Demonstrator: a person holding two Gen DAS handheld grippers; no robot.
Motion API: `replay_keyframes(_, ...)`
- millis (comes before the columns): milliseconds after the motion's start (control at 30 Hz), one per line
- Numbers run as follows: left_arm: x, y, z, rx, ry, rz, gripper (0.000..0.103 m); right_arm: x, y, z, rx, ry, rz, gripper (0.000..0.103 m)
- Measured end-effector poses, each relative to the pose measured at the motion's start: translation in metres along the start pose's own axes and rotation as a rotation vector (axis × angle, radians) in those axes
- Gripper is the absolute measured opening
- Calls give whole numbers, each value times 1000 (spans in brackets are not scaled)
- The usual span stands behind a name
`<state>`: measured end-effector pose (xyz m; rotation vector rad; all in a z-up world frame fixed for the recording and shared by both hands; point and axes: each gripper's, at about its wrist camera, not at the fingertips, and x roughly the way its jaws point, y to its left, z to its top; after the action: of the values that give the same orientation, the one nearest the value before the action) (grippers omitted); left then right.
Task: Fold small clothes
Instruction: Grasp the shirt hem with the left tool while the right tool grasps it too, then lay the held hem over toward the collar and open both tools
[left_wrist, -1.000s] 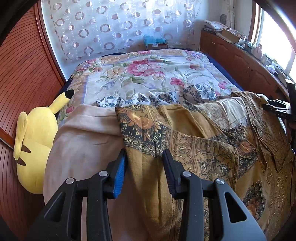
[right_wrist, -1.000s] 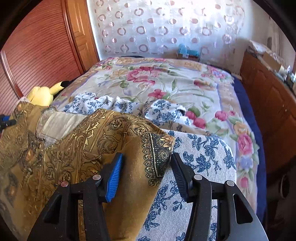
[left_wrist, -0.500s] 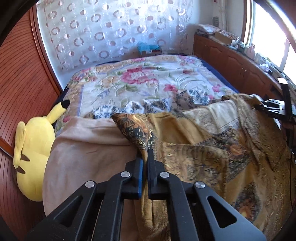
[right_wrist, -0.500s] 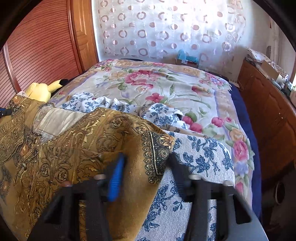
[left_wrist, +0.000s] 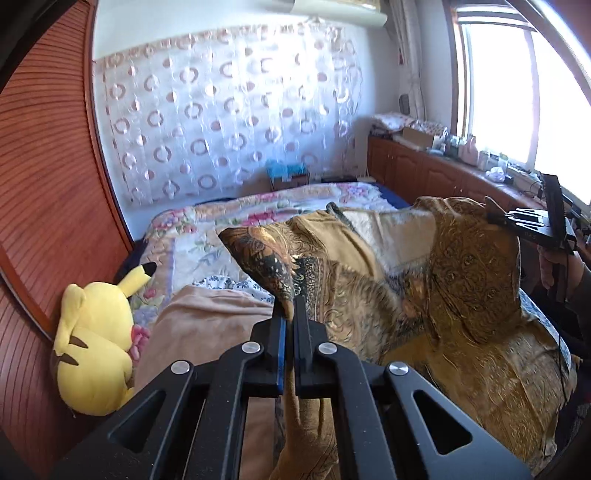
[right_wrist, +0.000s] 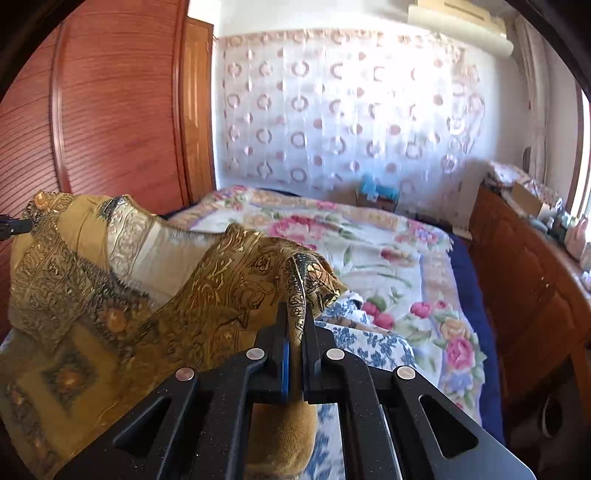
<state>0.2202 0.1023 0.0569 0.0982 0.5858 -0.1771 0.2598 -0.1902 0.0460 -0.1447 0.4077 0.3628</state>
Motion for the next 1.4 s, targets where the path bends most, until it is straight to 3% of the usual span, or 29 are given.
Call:
replay_keyframes(133,-33,-3,-28,-25,-25,-14,4,-51,15,-19,0,-44,5,4)
replay_keyframes(400,-92,-17,-98,-47,-50,-10,4,-134,33,-89,35,-68,35,4)
replay_keyframes(600,-128,-29,-162,-116,-34,-37,4,-185,47,-159,76,1,81,4)
replay_keyframes(800,-135,-31,-213,-178,47,-43,4,-206,55,-218,119,93,102,4)
replay_keyframes(900,-143,-26,-221,-214,61,-47,4,-217,58,-228,152,95,129,4)
replay_keyframes(1033,-154,-34,-215,-167,69,-19,4,-228,60,-222,164,101,157,4)
replay_keyframes(1200,-165,-46,-221,-98,70,1,4,-234,66,-219,112,118,152,4)
replay_keyframes(1333,-154,-45,-221,-88,96,9,4,-222,71,-227,108,185,124,4)
replay_keyframes(1367,-155,-44,-220,-84,95,11,5,-220,70,-229,116,200,123,4)
replay_keyframes(1400,-158,-44,-220,-80,92,12,12,-220,72,-227,123,210,126,4)
